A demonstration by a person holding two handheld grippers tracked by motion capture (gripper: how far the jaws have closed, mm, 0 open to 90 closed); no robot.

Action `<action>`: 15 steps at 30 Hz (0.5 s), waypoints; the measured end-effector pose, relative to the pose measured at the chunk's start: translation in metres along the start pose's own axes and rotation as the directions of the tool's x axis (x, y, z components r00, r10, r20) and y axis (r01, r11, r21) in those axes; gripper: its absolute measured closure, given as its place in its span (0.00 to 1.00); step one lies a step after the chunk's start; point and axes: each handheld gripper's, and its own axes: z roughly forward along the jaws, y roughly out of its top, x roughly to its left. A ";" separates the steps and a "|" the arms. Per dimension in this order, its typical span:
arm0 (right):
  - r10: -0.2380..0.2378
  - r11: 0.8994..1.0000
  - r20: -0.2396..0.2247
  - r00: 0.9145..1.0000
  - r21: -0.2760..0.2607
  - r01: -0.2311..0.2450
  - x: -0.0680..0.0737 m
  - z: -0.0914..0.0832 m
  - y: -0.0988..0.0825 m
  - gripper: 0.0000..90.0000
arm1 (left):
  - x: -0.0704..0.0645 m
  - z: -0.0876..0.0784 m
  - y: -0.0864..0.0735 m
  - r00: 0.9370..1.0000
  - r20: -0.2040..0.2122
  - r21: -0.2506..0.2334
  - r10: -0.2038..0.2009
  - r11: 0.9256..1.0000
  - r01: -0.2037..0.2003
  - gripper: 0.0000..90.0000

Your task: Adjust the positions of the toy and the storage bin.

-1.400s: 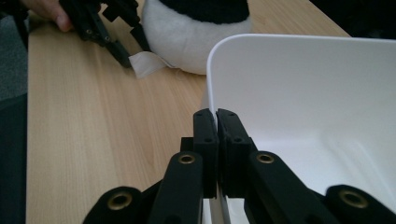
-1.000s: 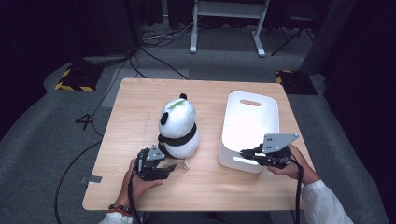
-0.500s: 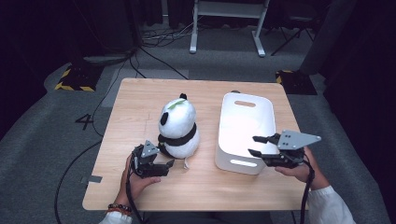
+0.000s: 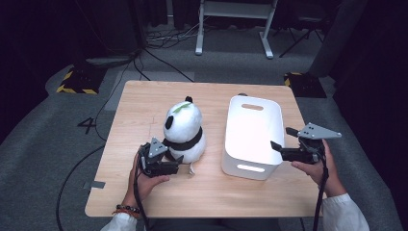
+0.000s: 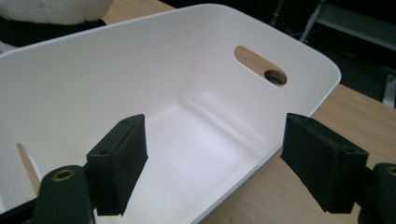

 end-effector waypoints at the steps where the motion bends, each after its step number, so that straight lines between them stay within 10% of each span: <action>1: 0.014 1.000 -0.003 1.000 0.007 -0.014 -0.001 0.003 -0.001 0.25 | 0.001 0.002 0.001 1.000 0.002 -0.004 -0.010 1.000 0.010 0.18; 15: 0.056 0.996 0.035 0.998 0.069 -0.058 -0.004 0.037 -0.001 0.21 | 0.008 0.002 0.004 0.999 -0.027 -0.052 -0.037 0.998 0.036 0.17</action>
